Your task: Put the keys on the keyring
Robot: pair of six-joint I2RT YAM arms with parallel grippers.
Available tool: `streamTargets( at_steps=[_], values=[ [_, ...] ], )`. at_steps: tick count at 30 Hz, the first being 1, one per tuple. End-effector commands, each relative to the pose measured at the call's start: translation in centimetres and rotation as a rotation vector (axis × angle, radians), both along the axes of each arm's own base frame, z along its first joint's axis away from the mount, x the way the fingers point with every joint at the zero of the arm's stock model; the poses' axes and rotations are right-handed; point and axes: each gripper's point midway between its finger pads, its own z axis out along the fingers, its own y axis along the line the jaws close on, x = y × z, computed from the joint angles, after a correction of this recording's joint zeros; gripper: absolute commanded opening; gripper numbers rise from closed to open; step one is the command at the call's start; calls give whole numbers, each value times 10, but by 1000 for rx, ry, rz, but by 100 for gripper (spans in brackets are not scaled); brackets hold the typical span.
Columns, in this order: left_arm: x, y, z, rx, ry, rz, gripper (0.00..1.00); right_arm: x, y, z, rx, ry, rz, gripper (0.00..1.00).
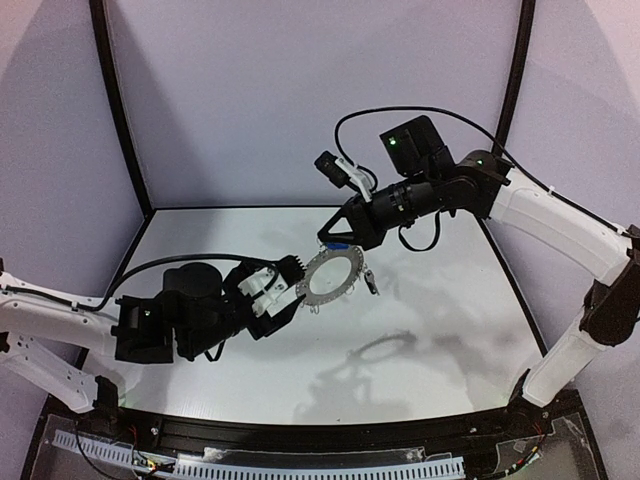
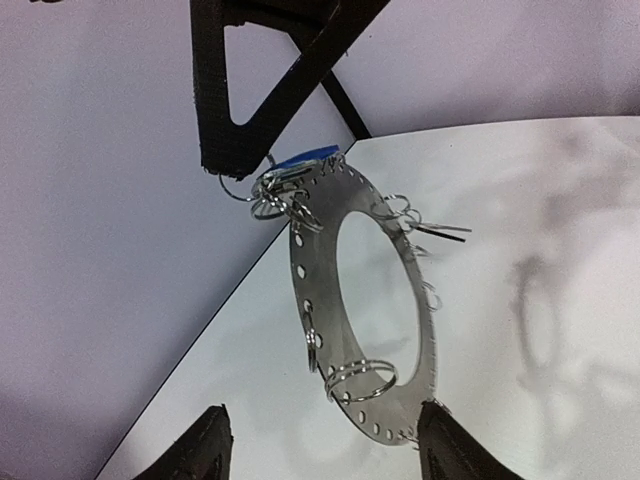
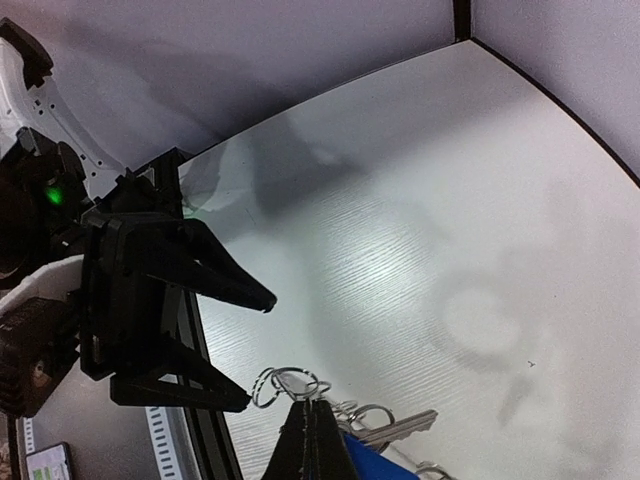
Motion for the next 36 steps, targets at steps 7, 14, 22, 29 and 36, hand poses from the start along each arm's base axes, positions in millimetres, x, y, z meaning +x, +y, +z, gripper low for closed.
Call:
streamTargets(
  at_steps=[7, 14, 22, 29, 36],
  values=[
    [6, -8, -4, -50, 56, 45, 73, -14, 14, 24, 43, -86, 47, 0],
    [17, -4, -9, -42, 47, 125, 55, -31, 19, 31, 81, -75, 125, 0],
    [22, 7, 2, -61, 2, 174, 1, -33, 11, 31, 85, -87, 96, 0],
    [28, 24, 32, -6, -155, 235, 1, -8, -5, 6, 19, -72, -102, 0],
    [35, 29, 67, 88, -350, 299, 1, 0, -10, -5, 20, -58, -177, 7]
  ],
)
